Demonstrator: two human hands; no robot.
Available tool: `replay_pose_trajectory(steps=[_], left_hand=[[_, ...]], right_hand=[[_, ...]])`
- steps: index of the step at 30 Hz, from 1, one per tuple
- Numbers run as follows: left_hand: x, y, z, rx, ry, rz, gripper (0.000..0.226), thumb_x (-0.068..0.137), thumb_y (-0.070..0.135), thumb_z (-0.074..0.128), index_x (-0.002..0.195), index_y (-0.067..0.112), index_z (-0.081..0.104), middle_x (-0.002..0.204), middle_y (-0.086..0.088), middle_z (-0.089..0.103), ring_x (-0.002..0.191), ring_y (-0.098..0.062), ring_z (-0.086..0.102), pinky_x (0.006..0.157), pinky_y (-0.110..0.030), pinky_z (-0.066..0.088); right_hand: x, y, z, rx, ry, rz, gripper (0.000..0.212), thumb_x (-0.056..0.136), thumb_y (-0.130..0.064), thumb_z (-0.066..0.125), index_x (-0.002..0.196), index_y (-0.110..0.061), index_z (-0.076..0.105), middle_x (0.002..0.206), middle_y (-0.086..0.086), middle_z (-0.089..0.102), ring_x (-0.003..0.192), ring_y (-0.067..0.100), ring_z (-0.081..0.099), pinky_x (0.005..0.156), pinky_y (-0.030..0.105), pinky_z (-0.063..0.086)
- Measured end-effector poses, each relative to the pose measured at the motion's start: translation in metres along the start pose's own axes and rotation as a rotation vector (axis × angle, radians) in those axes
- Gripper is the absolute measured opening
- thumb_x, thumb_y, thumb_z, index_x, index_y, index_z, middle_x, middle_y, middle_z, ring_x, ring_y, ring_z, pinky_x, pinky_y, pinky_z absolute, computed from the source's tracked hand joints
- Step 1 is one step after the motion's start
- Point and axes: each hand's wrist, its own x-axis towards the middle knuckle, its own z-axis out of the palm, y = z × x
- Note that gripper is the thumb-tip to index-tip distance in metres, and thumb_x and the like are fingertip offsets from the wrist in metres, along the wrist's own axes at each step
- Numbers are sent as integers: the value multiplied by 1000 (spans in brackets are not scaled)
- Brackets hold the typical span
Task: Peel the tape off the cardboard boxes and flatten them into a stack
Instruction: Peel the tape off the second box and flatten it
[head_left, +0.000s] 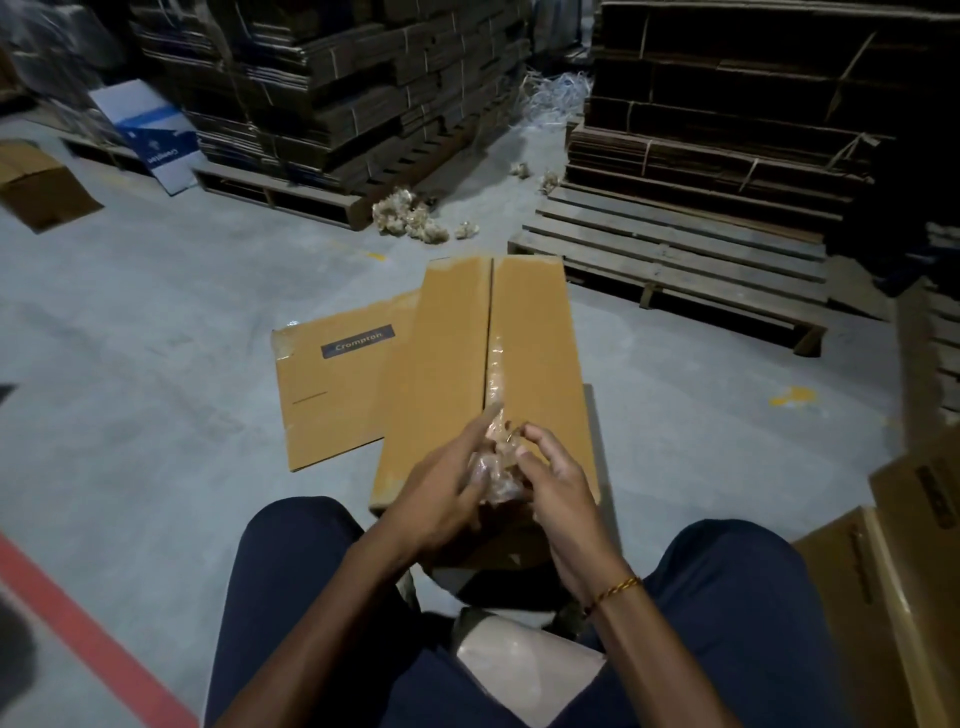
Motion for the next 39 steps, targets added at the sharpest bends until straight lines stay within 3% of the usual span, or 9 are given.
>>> replay_pose_trajectory(steps=[3, 7, 14, 17, 22, 25, 29, 32, 39], left_hand=[[0, 6, 2, -458, -150, -183, 80, 102, 19, 57, 158, 43, 5, 147, 7, 43, 82, -7, 69, 74, -24, 56], [-6, 3, 9, -790, -192, -314, 66, 96, 18, 66, 151, 41, 35, 137, -6, 54, 77, -25, 65, 70, -33, 56], [-2, -7, 23, 423, -3, -185, 32, 95, 13, 53, 125, 21, 54, 120, 0, 53, 103, -30, 60, 77, -39, 43], [-4, -17, 28, 590, 67, -223, 14, 95, 18, 56, 109, 18, 56, 107, -3, 53, 91, -33, 64, 64, -37, 39], [6, -38, 17, 673, 249, -75, 24, 83, 15, 73, 102, 18, 59, 92, -3, 56, 71, -26, 59, 48, -35, 41], [19, -34, 8, 638, 360, -18, 22, 85, 13, 72, 102, 16, 59, 91, -4, 57, 71, -24, 56, 49, -38, 46], [36, -55, -36, 411, 547, -538, 8, 101, 14, 50, 104, 12, 57, 102, -10, 62, 81, -25, 52, 66, -39, 42], [21, -77, -68, 435, 454, -724, 6, 99, 10, 52, 104, 10, 55, 111, -19, 64, 85, -31, 50, 70, -39, 39], [12, -35, -6, 248, 129, -464, 37, 94, 15, 58, 127, 27, 46, 110, -6, 66, 94, -25, 62, 82, -41, 53]], right_hand=[[-1, 0, -2, -116, -85, 23, 35, 108, -26, 44, 142, -31, 54, 136, -16, 57, 117, -1, 57, 86, 9, 44], [-4, -3, -6, -281, -149, -1, 33, 109, -20, 41, 133, -23, 62, 115, -17, 67, 96, -12, 61, 81, 3, 46], [-7, 7, -8, -365, -263, 105, 30, 106, -15, 42, 109, -33, 67, 112, -7, 70, 104, 9, 63, 100, 35, 49], [-21, 0, -1, -256, -317, 133, 28, 108, -16, 43, 109, -40, 58, 105, -24, 63, 98, -11, 62, 98, 23, 47], [-39, -2, 25, -105, -347, 39, 34, 109, -18, 42, 120, -51, 45, 89, -54, 55, 96, -32, 52, 86, 7, 47], [-42, -11, 35, -192, -260, -147, 42, 109, -21, 41, 143, -45, 31, 120, -51, 47, 122, -22, 46, 104, 10, 38], [-58, -8, 26, -502, -166, -470, 41, 110, -20, 39, 148, -27, 48, 155, -21, 39, 149, -8, 14, 119, 15, 20], [-60, 9, 8, -500, -99, -473, 36, 108, -24, 44, 141, -29, 58, 152, -23, 42, 144, -5, 29, 119, 21, 28], [-23, 18, 26, -579, -74, -505, 39, 106, -33, 46, 145, -34, 49, 152, -19, 33, 137, 0, 38, 108, 25, 39]])
